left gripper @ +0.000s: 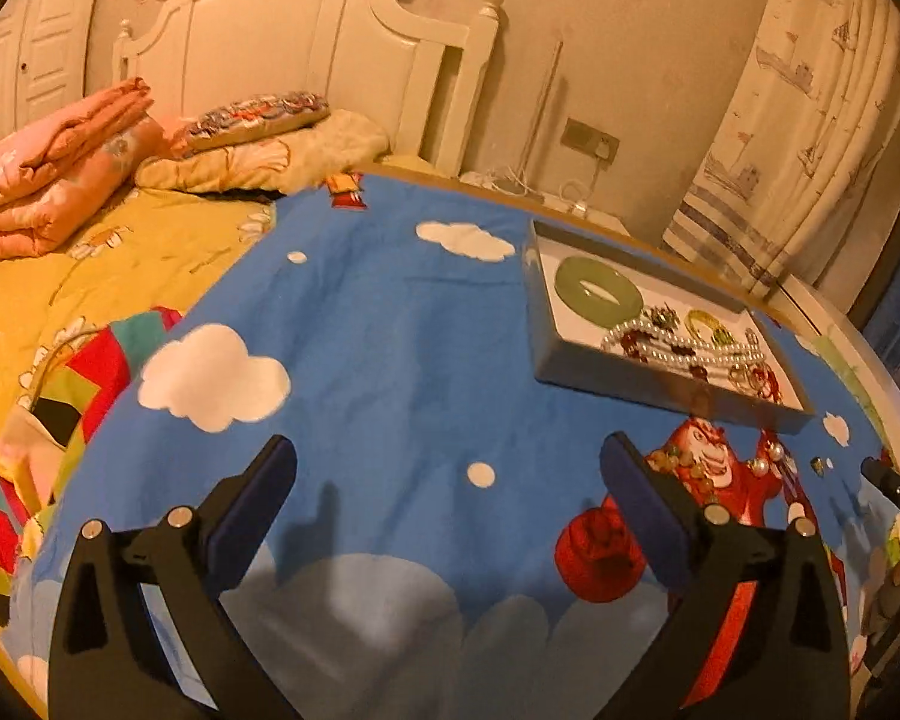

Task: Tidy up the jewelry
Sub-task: 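Move right tool to the gold ring lying on the sheet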

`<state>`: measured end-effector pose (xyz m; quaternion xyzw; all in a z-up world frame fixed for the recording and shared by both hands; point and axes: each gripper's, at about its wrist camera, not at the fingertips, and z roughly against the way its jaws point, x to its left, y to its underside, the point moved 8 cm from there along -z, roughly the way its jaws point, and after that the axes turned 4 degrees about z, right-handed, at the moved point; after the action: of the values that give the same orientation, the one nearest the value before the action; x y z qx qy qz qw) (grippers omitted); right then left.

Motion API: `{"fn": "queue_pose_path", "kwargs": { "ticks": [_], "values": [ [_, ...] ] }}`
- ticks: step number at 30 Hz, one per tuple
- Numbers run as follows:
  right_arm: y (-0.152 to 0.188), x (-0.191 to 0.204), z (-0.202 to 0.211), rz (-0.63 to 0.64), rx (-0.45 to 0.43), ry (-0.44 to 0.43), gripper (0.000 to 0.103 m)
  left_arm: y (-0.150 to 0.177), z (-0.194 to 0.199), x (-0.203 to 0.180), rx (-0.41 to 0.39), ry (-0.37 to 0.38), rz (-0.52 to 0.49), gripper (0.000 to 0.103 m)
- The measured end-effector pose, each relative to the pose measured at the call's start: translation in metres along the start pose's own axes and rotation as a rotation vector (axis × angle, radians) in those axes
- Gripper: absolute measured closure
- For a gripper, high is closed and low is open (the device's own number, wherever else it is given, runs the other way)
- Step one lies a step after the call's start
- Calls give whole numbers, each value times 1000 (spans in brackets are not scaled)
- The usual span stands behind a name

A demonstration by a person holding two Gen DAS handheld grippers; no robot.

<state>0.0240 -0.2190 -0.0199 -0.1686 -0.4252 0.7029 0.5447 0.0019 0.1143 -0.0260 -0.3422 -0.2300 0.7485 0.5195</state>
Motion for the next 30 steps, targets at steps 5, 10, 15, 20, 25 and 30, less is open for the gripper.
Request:
{"fn": "queue_pose_path", "kwargs": {
  "ticks": [5, 10, 15, 20, 25, 30],
  "values": [
    [4, 7, -4, 41, 20, 6, 40, 2, -7, 1, 36, 32, 23, 3],
    [6, 7, -4, 50, 24, 8, 40, 2, -6, 1, 27, 47, 34, 3],
    [10, 1, -23, 51, 126, 103, 40, 2, -6, 2, 24, 56, 48, 3],
    [9, -3, -43, 89, 202, 172, 52, 2, -6, 2, 28, 60, 45, 3],
    [5, -9, -62, 131, 255, 216, 61, 1, -6, 1, 31, 64, 47, 3],
    [7, -3, -61, 194, 254, 232, 82, 2, -8, 0, 38, 67, 44, 3]
  ]
}}
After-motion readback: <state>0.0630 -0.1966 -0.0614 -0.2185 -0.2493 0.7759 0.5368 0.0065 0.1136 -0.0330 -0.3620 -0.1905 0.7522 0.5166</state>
